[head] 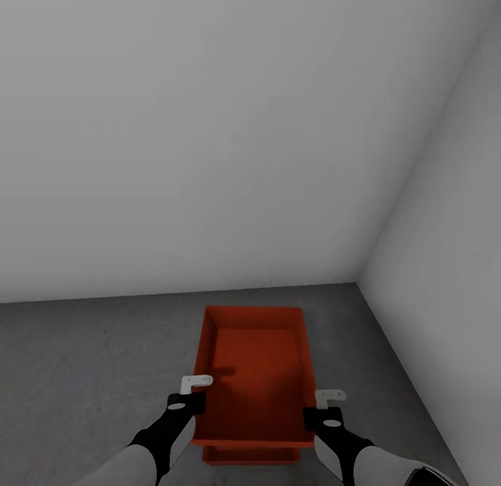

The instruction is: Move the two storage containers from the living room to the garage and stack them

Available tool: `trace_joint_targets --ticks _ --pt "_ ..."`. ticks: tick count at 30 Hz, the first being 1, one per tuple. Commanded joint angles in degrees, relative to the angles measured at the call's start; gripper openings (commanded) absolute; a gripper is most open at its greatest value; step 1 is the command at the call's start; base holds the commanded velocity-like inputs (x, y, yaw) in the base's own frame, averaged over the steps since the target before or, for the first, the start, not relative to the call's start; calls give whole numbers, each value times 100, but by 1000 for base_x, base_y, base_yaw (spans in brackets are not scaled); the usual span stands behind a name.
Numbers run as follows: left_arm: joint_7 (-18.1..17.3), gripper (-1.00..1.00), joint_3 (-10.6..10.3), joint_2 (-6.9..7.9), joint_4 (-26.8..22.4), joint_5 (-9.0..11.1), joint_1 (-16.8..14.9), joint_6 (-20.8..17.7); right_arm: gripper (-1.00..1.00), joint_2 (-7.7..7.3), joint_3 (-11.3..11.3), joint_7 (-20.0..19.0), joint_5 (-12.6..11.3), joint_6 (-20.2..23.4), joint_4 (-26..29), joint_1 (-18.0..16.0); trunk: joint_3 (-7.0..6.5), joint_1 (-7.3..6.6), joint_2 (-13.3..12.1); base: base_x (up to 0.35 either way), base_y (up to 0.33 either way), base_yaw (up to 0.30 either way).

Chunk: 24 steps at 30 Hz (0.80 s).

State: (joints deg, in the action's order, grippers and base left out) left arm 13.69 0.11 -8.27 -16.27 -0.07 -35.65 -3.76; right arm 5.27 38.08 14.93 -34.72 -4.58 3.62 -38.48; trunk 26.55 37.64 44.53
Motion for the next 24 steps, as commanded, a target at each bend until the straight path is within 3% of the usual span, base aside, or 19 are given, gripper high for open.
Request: trace_joint_targets --ticks 1,24 --pt "36 -100 113 1 -352 -90 -3 -42 -100 -2 -11 10 -114 -26 -186 -1 6 1 5 0 0 0" --pt "29 -100 112 0 -359 -90 -3 -46 -100 -9 -11 10 -114 -26 -186 -1 6 1 5 0 0 0"
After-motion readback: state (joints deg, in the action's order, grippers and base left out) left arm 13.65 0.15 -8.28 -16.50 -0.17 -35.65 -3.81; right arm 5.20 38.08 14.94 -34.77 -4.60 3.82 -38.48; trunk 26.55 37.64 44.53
